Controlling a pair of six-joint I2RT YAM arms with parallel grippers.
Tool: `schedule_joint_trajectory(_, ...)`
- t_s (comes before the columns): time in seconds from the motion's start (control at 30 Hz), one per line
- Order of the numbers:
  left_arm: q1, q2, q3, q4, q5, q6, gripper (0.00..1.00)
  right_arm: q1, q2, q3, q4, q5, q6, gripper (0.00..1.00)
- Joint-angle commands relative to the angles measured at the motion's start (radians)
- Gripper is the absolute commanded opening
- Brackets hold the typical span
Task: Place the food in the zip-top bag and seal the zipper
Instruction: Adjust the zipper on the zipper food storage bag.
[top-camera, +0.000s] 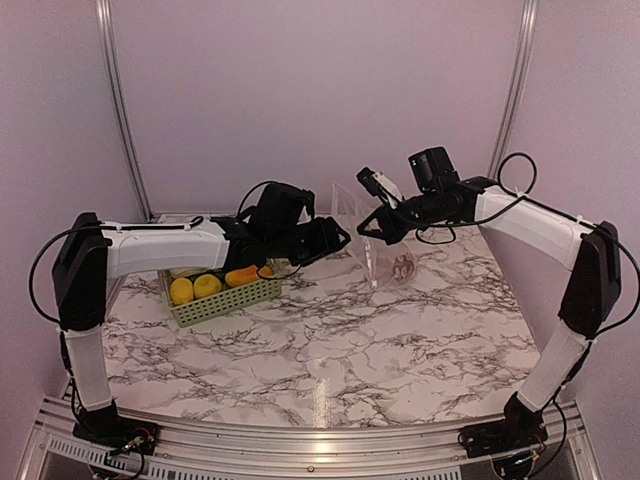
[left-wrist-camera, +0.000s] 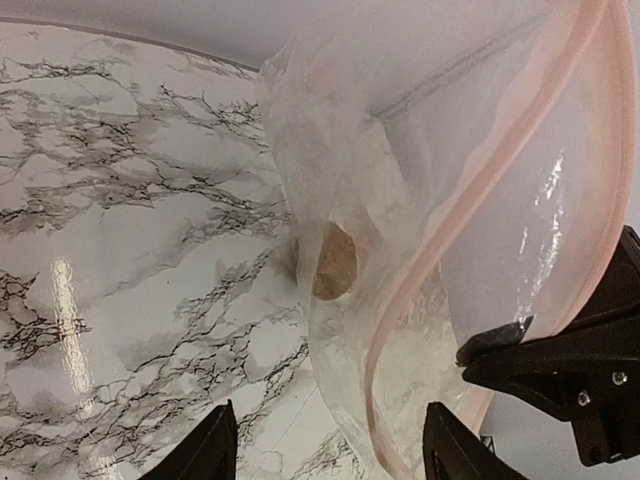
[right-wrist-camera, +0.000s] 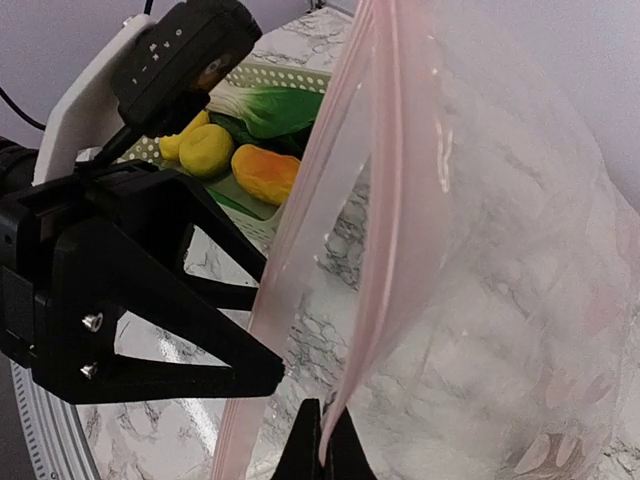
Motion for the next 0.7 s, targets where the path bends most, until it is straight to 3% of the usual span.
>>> schedule_joint_trajectory(0.0, -0.003, 0.089, 0.147, -0.098, 0.022, -0.013, 0.56, -0.001, -0.011, 0.037, 0.004, 0.015, -0.005, 0.0)
schedule_joint_trajectory(0.1, -0.003, 0.14, 0.238, -0.179, -0.049, 0.017, 0.23, 0.0, -0.003, 0.125, -0.094, 0.175, -0.052, 0.0)
schedule_joint_trajectory(0.13, -0.003, 0.135, 0.235, -0.19, -0.086, 0.016, 0.11, -0.002, 0.011, 0.18, -0.15, 0.28, -0.073, 0.0)
schedule_joint_trajectory(0.17, -0.004, 0.119, 0.216, -0.186, -0.126, 0.012, 0.0, -0.001, 0.028, 0.239, -0.199, 0.478, -0.095, 0.0)
schedule_joint_trajectory(0.2, -0.003, 0.095, 0.188, -0.174, -0.168, 0.005, 0.0, -0.001, 0.048, 0.288, -0.242, 0.655, -0.106, 0.0)
schedule_joint_trajectory(0.27, -0.005, 0.053, 0.139, -0.135, -0.227, -0.01, 0.0, -0.006, 0.07, 0.355, -0.282, 0.815, -0.13, 0.0)
schedule_joint_trajectory(0.43, -0.006, 0.072, 0.158, -0.099, -0.165, -0.01, 0.0, 0.002, 0.039, 0.351, -0.277, 0.764, -0.118, 0.0)
schedule_joint_trajectory(0.47, -0.006, 0.069, 0.151, -0.068, -0.141, 0.0, 0.05, 0.002, 0.037, 0.35, -0.278, 0.743, -0.115, 0.0)
schedule_joint_trajectory(0.53, -0.006, 0.044, 0.118, -0.002, -0.098, 0.035, 0.37, -0.007, 0.033, 0.342, -0.279, 0.682, -0.109, 0.0)
schedule_joint_trajectory(0.67, -0.006, -0.08, 0.026, 0.017, -0.078, 0.158, 0.65, -0.029, 0.036, 0.356, -0.279, 0.607, -0.092, 0.0)
